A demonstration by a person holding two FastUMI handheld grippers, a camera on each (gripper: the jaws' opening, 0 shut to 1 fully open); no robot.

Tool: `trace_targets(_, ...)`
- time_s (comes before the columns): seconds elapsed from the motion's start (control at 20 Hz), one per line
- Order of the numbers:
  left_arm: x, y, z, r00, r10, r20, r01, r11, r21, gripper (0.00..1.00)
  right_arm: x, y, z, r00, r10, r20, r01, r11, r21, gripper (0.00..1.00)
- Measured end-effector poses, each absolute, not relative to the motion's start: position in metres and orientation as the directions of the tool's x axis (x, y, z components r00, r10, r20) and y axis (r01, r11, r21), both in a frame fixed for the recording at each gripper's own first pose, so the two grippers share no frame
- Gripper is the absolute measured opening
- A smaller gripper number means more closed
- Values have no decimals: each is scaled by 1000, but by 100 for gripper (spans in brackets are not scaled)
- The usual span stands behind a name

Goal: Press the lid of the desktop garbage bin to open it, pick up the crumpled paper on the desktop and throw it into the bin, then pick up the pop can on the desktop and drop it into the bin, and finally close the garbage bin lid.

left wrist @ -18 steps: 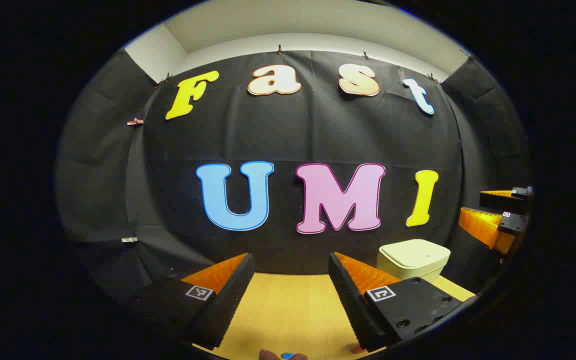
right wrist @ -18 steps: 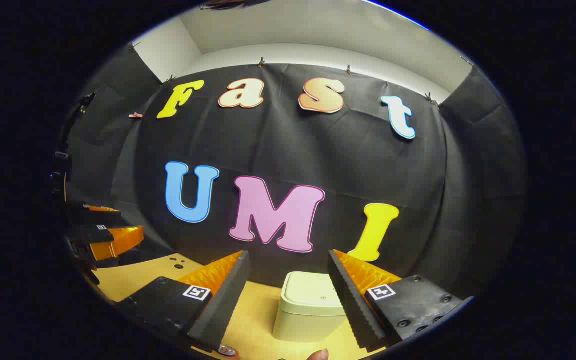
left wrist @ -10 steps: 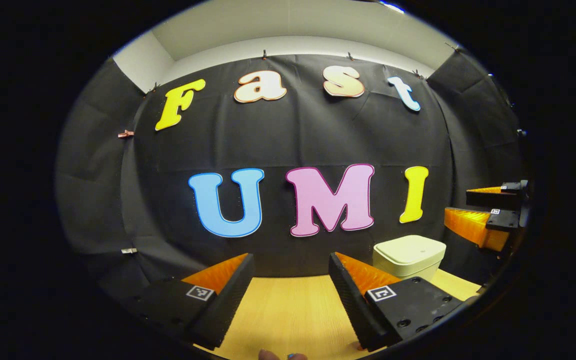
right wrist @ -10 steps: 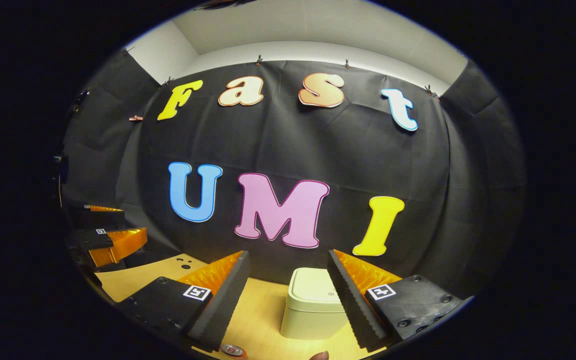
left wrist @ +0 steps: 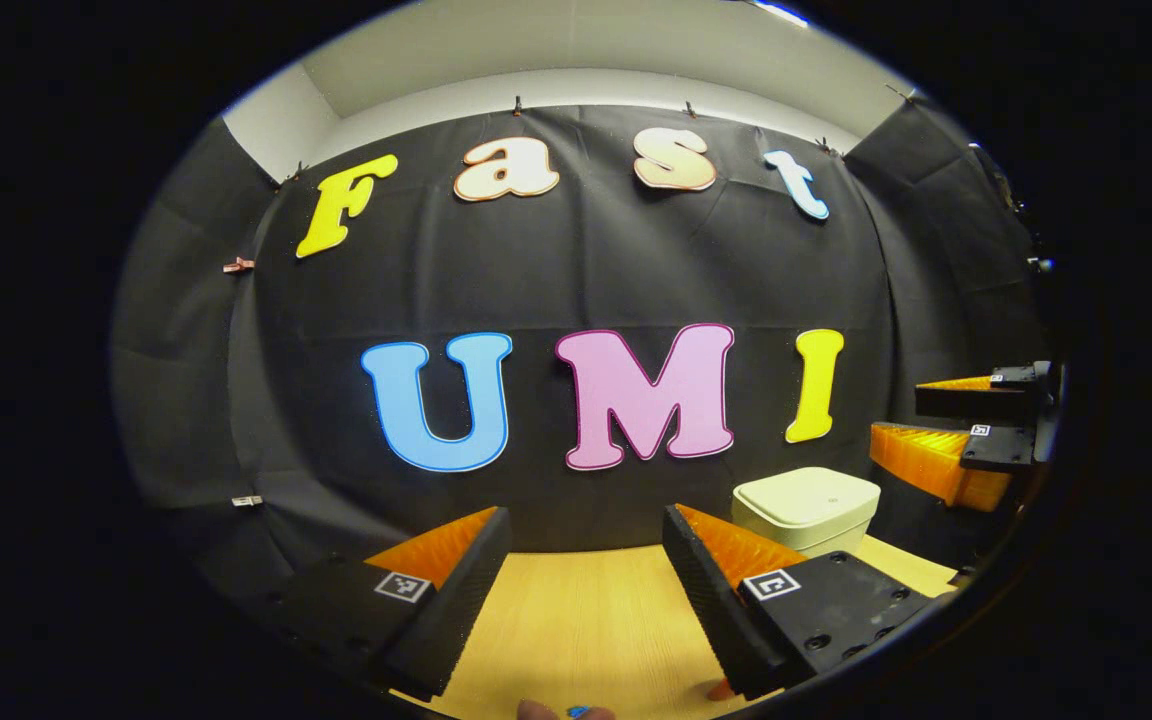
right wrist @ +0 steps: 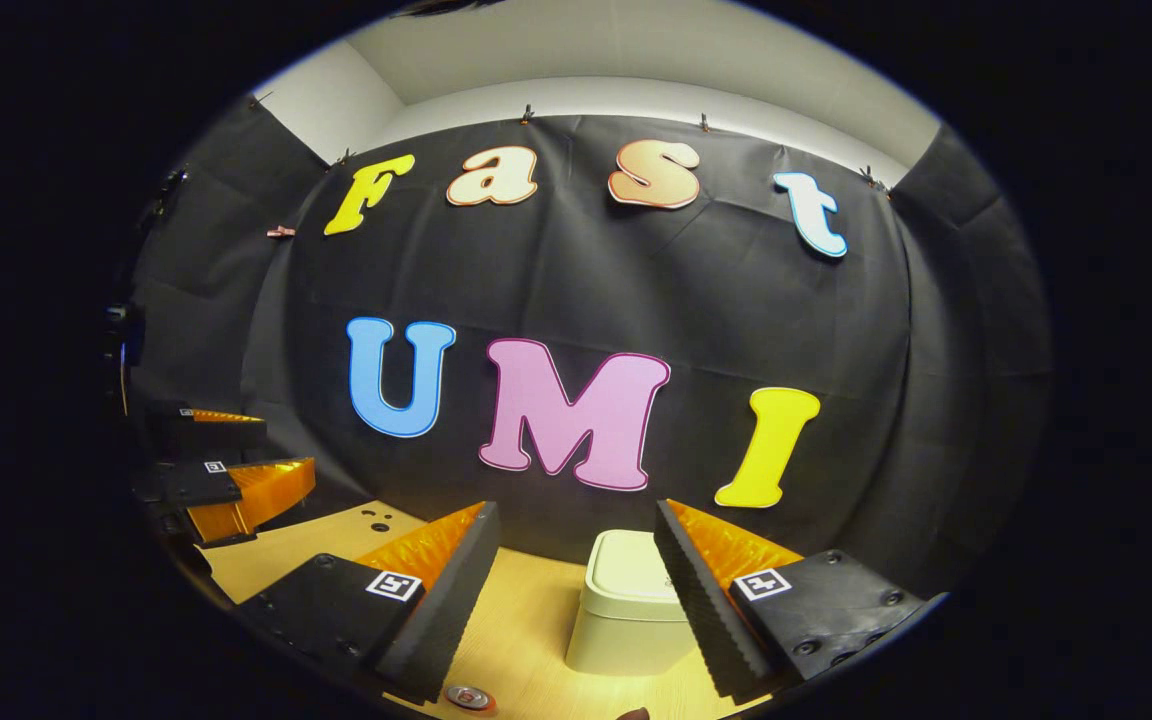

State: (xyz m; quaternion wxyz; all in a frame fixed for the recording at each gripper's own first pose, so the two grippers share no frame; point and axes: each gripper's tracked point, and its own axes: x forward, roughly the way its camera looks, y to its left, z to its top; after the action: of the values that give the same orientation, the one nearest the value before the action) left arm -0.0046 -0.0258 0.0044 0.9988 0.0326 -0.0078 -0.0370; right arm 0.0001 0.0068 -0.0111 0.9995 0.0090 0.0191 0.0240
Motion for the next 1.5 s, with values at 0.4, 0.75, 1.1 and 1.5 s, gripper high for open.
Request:
trace_targets(0.4, 0, -32, 4, 996, -83, 18, 81, 995, 57, 97, 1, 4, -17, 996, 63, -66, -58, 996, 69, 21)
trace_targets(0.75, 2, -35, 2, 996, -89, 20, 88, 995, 48, 98, 15, -17, -37, 978, 67, -197, -41, 990, 133, 5)
trace_targets(1.1, 4, -37, 0, 995, -98, 14, 97, 994, 39, 97, 65, -61, -61, 916, 62, -397, -36, 997, 74, 5)
trace_targets(1.5, 3, -38, -2, 995, -102, 13, 102, 994, 33, 97, 112, -88, -126, 762, 126, -635, 47, 967, 249, 5)
